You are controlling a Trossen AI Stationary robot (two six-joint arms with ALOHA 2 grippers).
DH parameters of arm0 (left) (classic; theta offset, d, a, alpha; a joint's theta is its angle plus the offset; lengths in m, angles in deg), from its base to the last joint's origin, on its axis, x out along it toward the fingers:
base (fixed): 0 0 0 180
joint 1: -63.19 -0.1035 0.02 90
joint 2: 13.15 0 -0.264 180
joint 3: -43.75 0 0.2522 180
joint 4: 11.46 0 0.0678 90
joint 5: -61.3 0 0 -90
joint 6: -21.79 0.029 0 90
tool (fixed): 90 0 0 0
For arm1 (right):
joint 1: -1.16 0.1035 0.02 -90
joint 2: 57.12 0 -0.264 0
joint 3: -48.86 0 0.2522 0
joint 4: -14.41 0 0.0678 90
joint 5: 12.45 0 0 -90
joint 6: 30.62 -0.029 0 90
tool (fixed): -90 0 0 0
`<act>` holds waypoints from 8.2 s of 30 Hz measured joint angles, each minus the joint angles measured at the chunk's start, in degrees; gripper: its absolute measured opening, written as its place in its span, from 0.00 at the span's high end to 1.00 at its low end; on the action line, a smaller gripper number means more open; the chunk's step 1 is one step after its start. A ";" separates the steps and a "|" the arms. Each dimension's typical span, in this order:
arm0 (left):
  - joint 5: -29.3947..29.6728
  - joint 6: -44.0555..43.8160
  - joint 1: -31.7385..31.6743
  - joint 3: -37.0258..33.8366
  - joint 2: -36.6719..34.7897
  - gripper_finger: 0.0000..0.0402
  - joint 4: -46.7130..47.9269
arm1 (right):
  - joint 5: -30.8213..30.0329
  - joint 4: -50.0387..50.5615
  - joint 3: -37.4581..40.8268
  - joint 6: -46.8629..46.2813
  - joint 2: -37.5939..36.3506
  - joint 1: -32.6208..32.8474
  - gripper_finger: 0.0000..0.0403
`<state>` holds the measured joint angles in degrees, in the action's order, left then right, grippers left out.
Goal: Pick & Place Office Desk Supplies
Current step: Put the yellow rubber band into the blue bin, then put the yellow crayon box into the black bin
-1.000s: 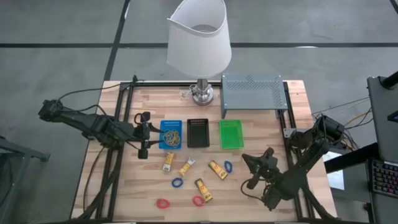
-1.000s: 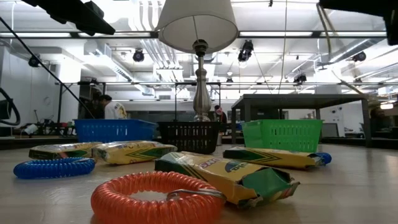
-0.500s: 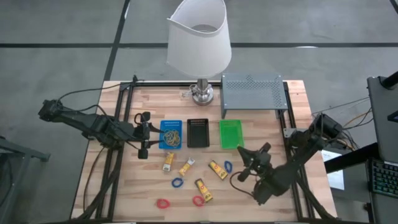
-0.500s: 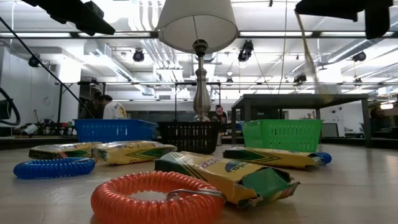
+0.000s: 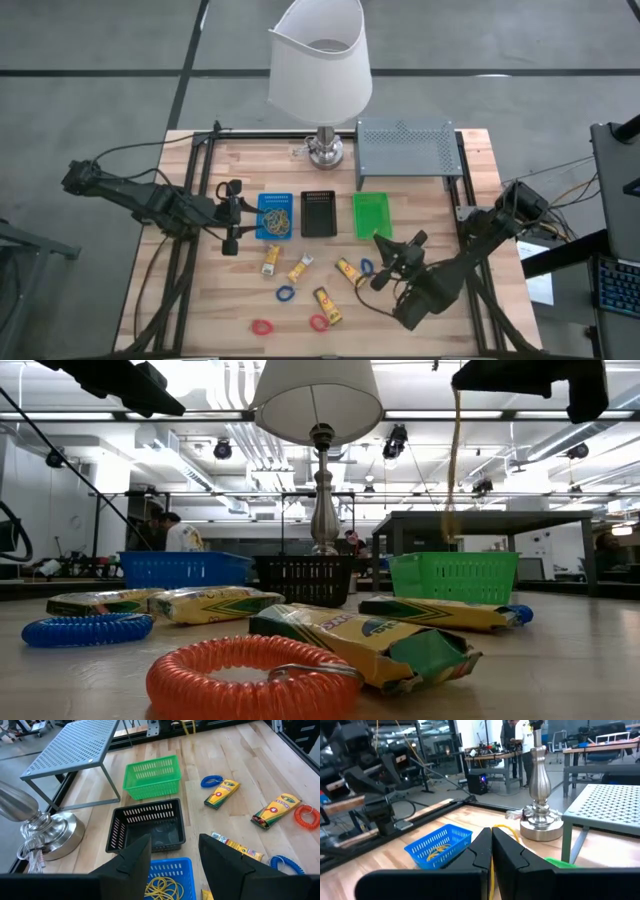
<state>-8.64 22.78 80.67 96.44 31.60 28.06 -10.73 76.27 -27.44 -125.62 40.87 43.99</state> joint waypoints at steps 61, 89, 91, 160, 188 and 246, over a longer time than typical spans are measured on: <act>-0.01 -0.02 0.02 0.00 0.02 0.58 0.00 | 76.17 -98.49 -2.57 95.75 17.77 -37.82 0.98; 0.00 0.00 0.00 0.00 0.02 0.58 0.24 | 80.82 -54.54 -34.07 90.34 31.25 -41.77 0.98; -0.03 0.01 0.00 0.00 0.02 0.58 0.27 | 80.82 -49.36 -36.40 89.23 31.24 -41.77 0.98; -0.14 0.00 0.00 0.00 0.02 0.58 0.42 | 82.00 -34.41 -41.16 90.18 31.45 -43.29 0.98; 0.04 -0.02 0.00 0.00 0.02 0.58 0.26 | 87.08 -34.86 -36.17 83.36 31.45 -45.12 0.98; -0.01 -0.02 0.02 0.00 0.00 0.58 0.84 | 74.59 -63.69 -0.80 85.30 4.02 -39.11 0.64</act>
<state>-8.64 22.76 80.69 96.44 31.60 28.90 63.86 12.58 -28.24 -40.32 44.89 4.89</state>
